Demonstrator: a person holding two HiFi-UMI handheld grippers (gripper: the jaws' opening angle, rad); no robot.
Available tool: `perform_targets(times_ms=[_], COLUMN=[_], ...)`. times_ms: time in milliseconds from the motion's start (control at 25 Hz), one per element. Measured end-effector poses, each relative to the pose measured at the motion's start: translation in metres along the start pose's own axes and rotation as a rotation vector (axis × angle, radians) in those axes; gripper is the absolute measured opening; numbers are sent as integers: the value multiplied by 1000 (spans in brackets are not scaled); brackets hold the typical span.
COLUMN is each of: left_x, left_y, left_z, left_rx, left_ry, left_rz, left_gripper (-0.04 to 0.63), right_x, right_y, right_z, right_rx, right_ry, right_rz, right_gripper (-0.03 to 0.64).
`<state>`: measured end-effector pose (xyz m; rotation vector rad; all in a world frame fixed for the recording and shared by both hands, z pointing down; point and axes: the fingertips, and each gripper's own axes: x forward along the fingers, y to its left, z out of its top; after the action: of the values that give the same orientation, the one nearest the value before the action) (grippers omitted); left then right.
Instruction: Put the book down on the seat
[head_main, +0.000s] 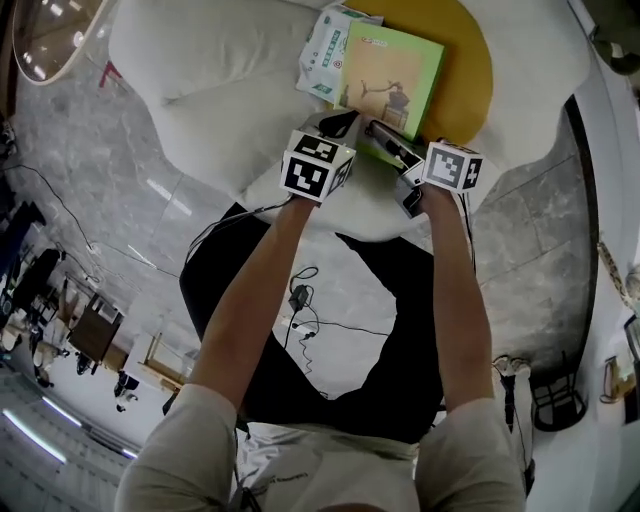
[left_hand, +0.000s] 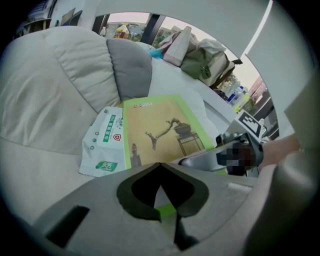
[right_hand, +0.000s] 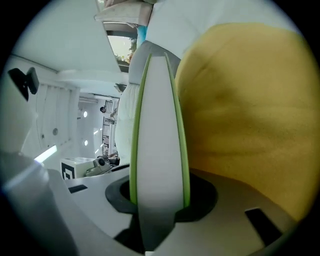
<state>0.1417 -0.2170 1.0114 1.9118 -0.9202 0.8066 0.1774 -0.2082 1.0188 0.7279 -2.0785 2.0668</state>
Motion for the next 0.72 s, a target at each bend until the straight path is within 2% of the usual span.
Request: perform_targets(times_ms=[80, 240, 480, 640, 720], left_x=[6, 11, 16, 21, 23], left_y=[-1, -3, -11, -19, -20], left_z=[-1, -4, 2, 6, 7], left_rx=[-17, -104, -75, -120, -117], left_ry=[12, 0, 14, 14, 18], left_rz=[-10, -36, -38, -43, -42], left_gripper=[8, 8, 8, 8, 8], right_x=[-3, -14, -41, -66, -77], right_y=[-7, -12, -17, -23, -27], right_z=[0, 3, 17, 18, 16], right_rx=[1, 15, 41, 37, 55], right_ry=[-23, -84, -159, -163, -179], right_rz=[-19, -25, -24, -38, -51], right_gripper=[143, 150, 172, 173, 172])
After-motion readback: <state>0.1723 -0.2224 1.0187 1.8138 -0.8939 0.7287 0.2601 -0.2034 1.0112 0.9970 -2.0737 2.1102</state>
